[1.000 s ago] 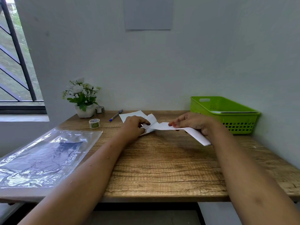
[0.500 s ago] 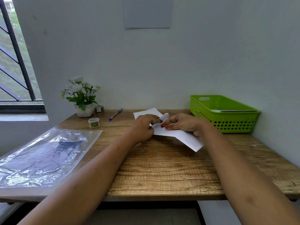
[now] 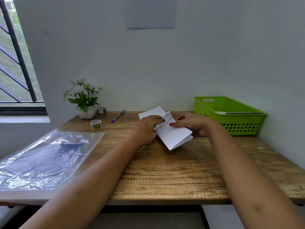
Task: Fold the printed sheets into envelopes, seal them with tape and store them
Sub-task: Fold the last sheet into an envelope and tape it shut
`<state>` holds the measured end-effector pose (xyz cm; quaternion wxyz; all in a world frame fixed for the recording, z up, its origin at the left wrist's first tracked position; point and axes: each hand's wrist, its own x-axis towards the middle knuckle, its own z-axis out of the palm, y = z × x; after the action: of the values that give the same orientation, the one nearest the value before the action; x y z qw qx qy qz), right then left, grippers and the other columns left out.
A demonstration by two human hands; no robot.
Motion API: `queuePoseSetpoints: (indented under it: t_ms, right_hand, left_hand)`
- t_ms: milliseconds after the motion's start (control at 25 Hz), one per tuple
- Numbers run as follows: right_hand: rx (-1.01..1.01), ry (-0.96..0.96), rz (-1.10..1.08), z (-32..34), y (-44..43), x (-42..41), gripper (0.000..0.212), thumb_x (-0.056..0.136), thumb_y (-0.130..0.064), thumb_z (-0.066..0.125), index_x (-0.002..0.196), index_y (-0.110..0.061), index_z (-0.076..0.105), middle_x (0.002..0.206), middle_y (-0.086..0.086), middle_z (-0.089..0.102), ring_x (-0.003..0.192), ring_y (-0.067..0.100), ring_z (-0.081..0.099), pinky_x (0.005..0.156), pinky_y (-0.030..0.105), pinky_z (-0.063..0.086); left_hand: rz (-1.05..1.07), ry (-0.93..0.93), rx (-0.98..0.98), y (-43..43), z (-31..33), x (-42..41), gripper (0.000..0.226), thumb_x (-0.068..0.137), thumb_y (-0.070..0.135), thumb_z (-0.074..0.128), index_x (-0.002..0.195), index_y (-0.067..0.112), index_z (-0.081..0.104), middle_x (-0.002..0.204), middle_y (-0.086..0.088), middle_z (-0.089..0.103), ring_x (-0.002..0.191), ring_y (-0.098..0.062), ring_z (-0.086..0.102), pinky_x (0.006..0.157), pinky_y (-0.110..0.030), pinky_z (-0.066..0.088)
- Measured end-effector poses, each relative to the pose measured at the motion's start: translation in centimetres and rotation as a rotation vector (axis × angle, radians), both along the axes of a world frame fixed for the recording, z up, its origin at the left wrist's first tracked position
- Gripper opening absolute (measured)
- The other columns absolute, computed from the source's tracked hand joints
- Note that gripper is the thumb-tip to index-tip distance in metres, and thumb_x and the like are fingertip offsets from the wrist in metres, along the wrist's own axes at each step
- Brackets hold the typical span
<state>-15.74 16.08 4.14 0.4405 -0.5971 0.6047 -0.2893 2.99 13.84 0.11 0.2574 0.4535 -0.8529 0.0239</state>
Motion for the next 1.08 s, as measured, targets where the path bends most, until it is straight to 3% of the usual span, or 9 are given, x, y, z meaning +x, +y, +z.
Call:
queuePoseSetpoints:
  t_ms: [200,280,480,680,840,960,1080]
  right_hand:
    - [0.180,-0.034,0.237,1.2,1.7,-2.2,0.028,0.086,-0.006,0.064,0.107,-0.021,0.053,0.078,0.003,0.064,0.046,0.006,0.061,0.040,0.014,0.048]
    - [0.144,-0.101,0.183,1.0,1.4,-2.4,0.028,0.085,0.001,0.063,0.104,-0.017,0.053,0.064,0.004,0.062,0.044,0.006,0.059,0.039,0.014,0.048]
    - [-0.033,-0.119,0.068,-0.3,0.1,-0.5,0.029,0.084,0.008,0.062,0.091,-0.014,0.045,0.069,0.011,0.058,0.047,0.011,0.061,0.044,0.016,0.051]
    - [-0.364,0.054,-0.127,-1.5,-1.3,1.3,0.028,0.080,0.004,0.061,0.076,-0.018,0.043,0.072,0.010,0.049,0.051,0.017,0.047,0.038,0.020,0.035]
    - [-0.557,0.112,-0.259,-2.3,-2.1,1.7,0.025,0.077,-0.005,0.066,0.072,-0.023,0.049,0.076,0.005,0.054,0.070,0.024,0.052,0.055,0.028,0.041]
    - [-0.563,0.221,-0.096,-1.9,-1.9,1.3,0.021,0.075,-0.022,0.077,0.080,-0.023,0.056,0.082,0.005,0.065,0.071,0.018,0.057,0.064,0.029,0.047]
    - [-0.508,0.355,0.076,-1.5,-1.4,1.0,0.028,0.068,-0.028,0.083,0.086,-0.021,0.064,0.082,0.002,0.065,0.070,0.014,0.056,0.067,0.028,0.045]
  left_hand:
    - [0.051,-0.044,0.029,-0.6,-0.2,0.4,0.057,0.087,0.004,0.055,0.141,0.018,0.042,0.149,0.002,0.038,0.138,-0.014,0.032,0.112,-0.027,0.025]
    - [0.048,-0.032,0.046,-0.6,-0.2,0.4,0.058,0.086,0.002,0.055,0.141,0.019,0.043,0.150,0.001,0.038,0.136,-0.015,0.036,0.111,-0.028,0.029]
    - [0.013,-0.066,0.055,-0.2,0.1,0.4,0.063,0.082,0.000,0.055,0.140,0.020,0.044,0.149,0.003,0.039,0.127,-0.015,0.045,0.103,-0.024,0.035]
    - [-0.071,-0.074,0.070,0.3,0.2,0.0,0.063,0.078,0.000,0.056,0.137,0.019,0.049,0.146,0.002,0.044,0.116,-0.015,0.055,0.086,-0.014,0.037]
    - [-0.110,-0.044,0.029,0.5,0.2,-0.1,0.060,0.078,0.000,0.055,0.135,0.017,0.052,0.144,0.000,0.047,0.122,-0.016,0.051,0.087,-0.013,0.037]
    - [-0.068,-0.028,0.005,0.3,0.4,0.3,0.061,0.079,-0.001,0.054,0.136,0.018,0.050,0.144,0.001,0.046,0.123,-0.015,0.050,0.087,-0.010,0.030]
    - [-0.025,0.002,0.025,-0.3,0.4,0.8,0.063,0.078,-0.001,0.054,0.137,0.019,0.049,0.145,0.001,0.046,0.122,-0.015,0.050,0.093,-0.016,0.034]
